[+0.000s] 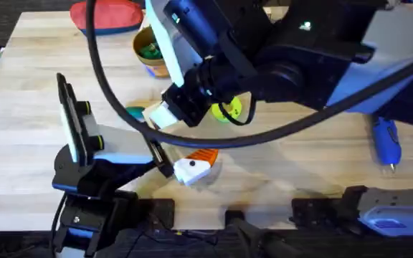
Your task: Pick up the gripper from the table and insert it into the empty holder that is missing its gripper. Then pick up a screw, insert it into the mounting hole, and use the screwdriver to tighten it. Finally, clean up the table by picking up the vegetable and placing it into the bucket.
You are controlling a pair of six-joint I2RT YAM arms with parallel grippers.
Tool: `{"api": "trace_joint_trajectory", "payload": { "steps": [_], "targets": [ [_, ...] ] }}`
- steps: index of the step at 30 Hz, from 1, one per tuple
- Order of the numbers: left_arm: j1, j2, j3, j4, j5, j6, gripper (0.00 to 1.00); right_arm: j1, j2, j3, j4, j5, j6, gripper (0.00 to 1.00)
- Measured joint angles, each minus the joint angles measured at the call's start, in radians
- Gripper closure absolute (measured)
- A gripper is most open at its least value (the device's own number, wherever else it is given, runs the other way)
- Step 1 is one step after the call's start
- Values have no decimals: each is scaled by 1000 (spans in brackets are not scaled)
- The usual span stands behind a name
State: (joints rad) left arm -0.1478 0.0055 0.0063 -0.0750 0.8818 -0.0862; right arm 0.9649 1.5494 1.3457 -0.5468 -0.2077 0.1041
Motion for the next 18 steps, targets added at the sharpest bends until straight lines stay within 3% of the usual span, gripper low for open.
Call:
{"api": "trace_joint_trajectory", "payload": {
  "steps": [11, 18],
  "targets": [
    [0, 0, 0, 0, 5, 4, 12, -8, 0, 0, 11, 2, 0, 361],
    [0, 0, 0, 0, 8, 4, 12, -40, -11, 0, 13, 2, 0, 70]
  ]
}}
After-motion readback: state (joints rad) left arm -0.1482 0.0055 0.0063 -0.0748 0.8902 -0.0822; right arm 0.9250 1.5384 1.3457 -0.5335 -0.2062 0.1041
